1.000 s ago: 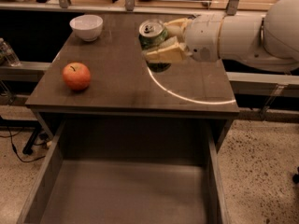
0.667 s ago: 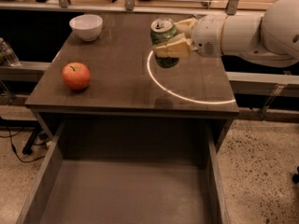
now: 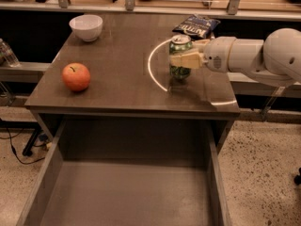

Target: Pick green can from top drawer and place on counter

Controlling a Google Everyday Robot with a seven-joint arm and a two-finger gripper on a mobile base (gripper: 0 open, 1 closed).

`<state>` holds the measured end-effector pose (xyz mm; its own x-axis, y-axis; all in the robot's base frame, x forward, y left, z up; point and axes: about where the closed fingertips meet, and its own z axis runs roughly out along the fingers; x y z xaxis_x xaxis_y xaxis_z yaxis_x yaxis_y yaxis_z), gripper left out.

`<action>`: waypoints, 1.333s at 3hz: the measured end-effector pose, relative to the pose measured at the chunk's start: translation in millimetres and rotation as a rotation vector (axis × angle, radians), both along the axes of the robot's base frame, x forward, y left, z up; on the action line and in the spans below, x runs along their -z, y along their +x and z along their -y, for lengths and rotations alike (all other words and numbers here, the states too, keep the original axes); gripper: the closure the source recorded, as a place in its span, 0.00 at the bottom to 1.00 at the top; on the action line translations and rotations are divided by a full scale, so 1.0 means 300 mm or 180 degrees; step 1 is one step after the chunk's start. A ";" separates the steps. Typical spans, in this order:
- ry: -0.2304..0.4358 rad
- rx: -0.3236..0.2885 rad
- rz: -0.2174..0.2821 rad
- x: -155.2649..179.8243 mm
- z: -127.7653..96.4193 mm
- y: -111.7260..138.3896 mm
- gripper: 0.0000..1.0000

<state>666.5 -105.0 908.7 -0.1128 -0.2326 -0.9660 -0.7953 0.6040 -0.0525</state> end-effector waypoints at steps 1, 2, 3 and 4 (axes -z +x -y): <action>-0.0010 -0.0022 0.0009 -0.004 -0.011 -0.003 0.74; -0.0008 -0.0035 0.0007 -0.003 -0.020 -0.003 0.50; 0.0053 -0.0042 -0.0004 0.015 -0.010 -0.006 0.19; 0.0125 -0.0006 -0.0061 0.054 0.031 -0.012 0.00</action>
Offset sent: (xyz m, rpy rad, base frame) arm -0.0006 0.0027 0.0010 -0.0026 -0.0024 0.0056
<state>663.0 -114.4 892.5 -0.1311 -0.1948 -0.9720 -0.7970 0.6038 -0.0135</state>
